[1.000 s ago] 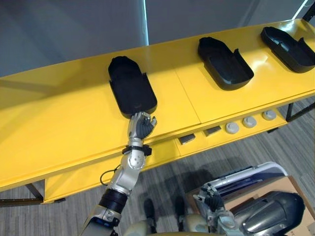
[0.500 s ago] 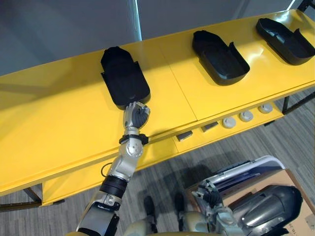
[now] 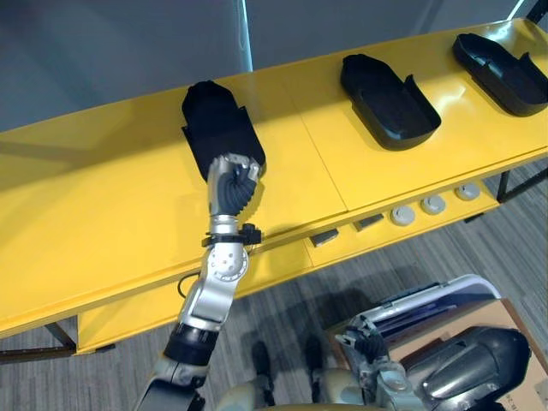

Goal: Walk over and take plastic housings, then place them on the shelf

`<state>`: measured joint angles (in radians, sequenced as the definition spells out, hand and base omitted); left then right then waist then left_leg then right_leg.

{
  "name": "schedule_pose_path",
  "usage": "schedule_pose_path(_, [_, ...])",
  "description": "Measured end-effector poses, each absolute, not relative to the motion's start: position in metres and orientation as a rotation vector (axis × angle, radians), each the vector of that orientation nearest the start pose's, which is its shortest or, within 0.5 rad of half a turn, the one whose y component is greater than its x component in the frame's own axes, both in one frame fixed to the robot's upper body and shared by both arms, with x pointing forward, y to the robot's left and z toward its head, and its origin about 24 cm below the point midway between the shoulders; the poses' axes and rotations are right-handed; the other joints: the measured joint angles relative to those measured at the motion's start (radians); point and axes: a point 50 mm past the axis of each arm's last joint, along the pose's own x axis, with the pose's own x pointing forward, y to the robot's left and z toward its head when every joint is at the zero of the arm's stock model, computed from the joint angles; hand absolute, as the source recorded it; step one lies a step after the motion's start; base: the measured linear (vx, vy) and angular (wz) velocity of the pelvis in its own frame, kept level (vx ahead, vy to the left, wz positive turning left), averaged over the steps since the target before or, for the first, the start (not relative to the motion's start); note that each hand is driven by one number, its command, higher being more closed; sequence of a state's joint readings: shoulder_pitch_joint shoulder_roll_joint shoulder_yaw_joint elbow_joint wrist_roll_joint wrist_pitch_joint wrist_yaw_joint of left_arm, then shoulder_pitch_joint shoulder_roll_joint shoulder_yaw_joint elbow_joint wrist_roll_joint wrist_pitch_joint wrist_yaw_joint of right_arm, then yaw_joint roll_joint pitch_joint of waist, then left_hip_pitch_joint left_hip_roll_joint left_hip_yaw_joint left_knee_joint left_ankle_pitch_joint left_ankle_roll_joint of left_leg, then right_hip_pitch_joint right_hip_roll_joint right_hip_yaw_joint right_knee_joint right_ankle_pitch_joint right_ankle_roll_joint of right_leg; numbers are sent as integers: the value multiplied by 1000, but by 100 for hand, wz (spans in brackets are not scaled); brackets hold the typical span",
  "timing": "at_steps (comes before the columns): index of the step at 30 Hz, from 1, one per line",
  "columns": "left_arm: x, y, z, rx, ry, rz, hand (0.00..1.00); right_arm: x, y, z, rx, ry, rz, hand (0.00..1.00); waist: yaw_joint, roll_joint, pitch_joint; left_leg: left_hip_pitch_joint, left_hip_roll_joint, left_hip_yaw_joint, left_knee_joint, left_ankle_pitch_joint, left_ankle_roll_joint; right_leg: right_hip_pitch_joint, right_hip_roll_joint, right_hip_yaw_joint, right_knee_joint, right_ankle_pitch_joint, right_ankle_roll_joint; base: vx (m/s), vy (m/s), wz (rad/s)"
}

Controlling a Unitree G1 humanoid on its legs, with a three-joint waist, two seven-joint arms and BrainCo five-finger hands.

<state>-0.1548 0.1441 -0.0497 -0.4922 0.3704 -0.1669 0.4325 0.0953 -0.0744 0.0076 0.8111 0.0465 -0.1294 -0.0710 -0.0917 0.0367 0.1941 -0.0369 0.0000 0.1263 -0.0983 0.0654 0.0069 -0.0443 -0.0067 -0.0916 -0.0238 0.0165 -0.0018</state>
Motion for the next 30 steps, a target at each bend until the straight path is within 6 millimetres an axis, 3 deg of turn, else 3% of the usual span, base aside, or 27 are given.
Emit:
schedule_pose_path(1, [214,177,205,275,-923,484,100,144,-184,-131,-59,786,-134,0,2,6,-2,6,-1,-20,-4,0,0,13,-1,-19,1,-5,0,-36,2,32])
schedule_pose_path(3, [204,203,197,262,-886,608,100,139,-187,-133,-65,803,-139,0,11,7,-3,15,-1,-37,-4,-3,-5,28,-1,-36,2,-11,-3,-35,0,33])
schedule_pose_path(5, [187,234,176,219,-780,769,100,133,-190,-136,-64,828,-152,0,45,7,-5,17,-1,-59,-4,-1,-9,39,-1,-57,2,-13,-4,-27,-6,33])
schedule_pose_path(6, [183,240,170,212,-746,796,100,131,-190,-136,-63,836,-157,0,55,7,-5,17,-2,-66,-4,1,-10,41,-1,-64,2,-14,-5,-26,-7,36])
schedule_pose_path(8, [169,257,135,201,-564,883,100,126,-193,-138,-67,859,-178,0,76,1,-8,16,-3,-91,-4,6,-13,47,-3,-89,12,-22,-9,-20,-4,33])
schedule_pose_path(9, [165,260,126,189,-513,896,100,125,-194,-139,-69,864,-183,0,82,-1,-10,17,-3,-95,-4,6,-14,47,-3,-93,16,-25,-8,-11,-2,27])
schedule_pose_path(11, [148,267,82,177,-282,945,100,124,-194,-138,-57,875,-203,0,94,-6,-16,25,-4,-99,-5,8,-14,46,-11,-114,47,-48,-6,-1,-1,19])
schedule_pose_path(14, [135,268,35,160,-25,935,100,118,-195,-139,-57,898,-212,0,108,-10,-33,28,-3,-92,-4,2,-6,41,-16,-125,74,-65,-2,5,2,9])
schedule_pose_path(16, [127,264,-13,144,230,871,100,118,-194,-138,-58,910,-207,0,108,-18,-38,35,3,-66,-2,2,-6,38,-21,-132,99,-80,-5,-7,-4,9])
schedule_pose_path(17, [124,261,-26,137,293,851,0,118,-193,-138,-57,911,-207,0,107,-20,-42,36,4,-60,0,2,-5,37,-22,-133,106,-85,-4,0,0,0])
schedule_pose_path(19, [116,245,-65,99,491,747,0,116,-192,-138,-53,914,-205,0,106,-27,-51,50,6,-40,1,2,-6,38,-26,-134,131,-99,1,8,-6,-6])
schedule_pose_path(22, [111,224,-94,46,634,642,0,111,-190,-138,-48,923,-207,0,104,-31,-72,52,6,-38,1,1,-6,36,-29,-133,143,-113,11,4,0,-2])
schedule_pose_path(30, [111,204,-120,26,767,549,0,107,-190,-139,-41,933,-224,0,102,-26,-99,52,7,-40,-3,4,-12,23,-28,-124,153,-121,9,15,-7,-2])
